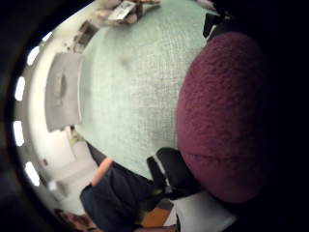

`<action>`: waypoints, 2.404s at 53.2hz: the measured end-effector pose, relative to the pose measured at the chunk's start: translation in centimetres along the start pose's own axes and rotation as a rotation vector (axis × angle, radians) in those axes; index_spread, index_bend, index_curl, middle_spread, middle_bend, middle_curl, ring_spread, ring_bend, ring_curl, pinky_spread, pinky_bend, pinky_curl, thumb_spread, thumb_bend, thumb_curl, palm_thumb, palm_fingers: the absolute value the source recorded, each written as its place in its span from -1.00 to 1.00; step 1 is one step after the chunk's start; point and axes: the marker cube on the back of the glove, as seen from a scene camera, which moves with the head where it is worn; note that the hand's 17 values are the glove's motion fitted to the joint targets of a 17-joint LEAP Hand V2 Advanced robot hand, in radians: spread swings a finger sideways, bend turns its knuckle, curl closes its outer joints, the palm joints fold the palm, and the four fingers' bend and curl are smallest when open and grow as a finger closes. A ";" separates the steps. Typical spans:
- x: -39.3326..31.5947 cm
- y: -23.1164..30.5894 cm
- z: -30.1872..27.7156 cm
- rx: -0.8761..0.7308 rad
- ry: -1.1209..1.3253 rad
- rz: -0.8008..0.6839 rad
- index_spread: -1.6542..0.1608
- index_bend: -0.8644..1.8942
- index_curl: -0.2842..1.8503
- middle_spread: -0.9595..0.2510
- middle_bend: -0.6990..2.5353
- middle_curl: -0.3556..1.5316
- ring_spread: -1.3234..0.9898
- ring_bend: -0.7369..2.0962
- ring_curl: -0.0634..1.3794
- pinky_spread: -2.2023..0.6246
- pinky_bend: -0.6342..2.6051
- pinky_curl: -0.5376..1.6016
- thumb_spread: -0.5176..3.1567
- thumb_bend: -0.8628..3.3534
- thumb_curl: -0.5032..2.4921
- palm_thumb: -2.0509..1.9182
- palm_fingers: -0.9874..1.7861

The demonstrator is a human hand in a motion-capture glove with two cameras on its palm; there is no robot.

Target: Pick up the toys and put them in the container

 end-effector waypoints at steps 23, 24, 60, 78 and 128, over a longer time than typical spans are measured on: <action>-0.4 -1.3 -1.2 0.113 -0.005 -0.007 0.43 -0.13 -0.29 -0.01 -0.11 -0.10 -0.24 0.26 -0.21 0.28 -0.10 -0.08 -0.21 -0.51 -0.35 0.29 0.65; -0.5 -1.4 -1.4 0.111 -0.008 -0.006 0.44 -0.10 -0.28 -0.01 -0.09 -0.08 -0.23 0.27 -0.20 0.28 -0.11 -0.08 -0.23 -0.51 -0.35 0.29 0.65; -19.7 -3.6 -30.3 0.432 -0.030 -0.223 0.52 0.12 -0.06 0.11 0.07 0.02 -0.17 0.36 -0.15 0.26 -0.09 -0.09 -0.43 -0.56 -0.15 0.27 0.58; -41.7 -3.9 -36.1 0.488 -0.135 -0.621 0.53 0.09 -0.03 0.12 0.07 0.00 -0.18 0.37 -0.17 0.26 -0.09 -0.10 -0.44 -0.58 -0.08 0.27 0.57; -37.9 -8.9 -31.9 0.378 0.087 -0.360 0.56 -0.28 -0.33 0.52 -0.37 -0.23 -0.01 -0.15 -0.55 0.51 -0.05 -0.16 -0.28 -0.67 -0.44 -0.09 -0.40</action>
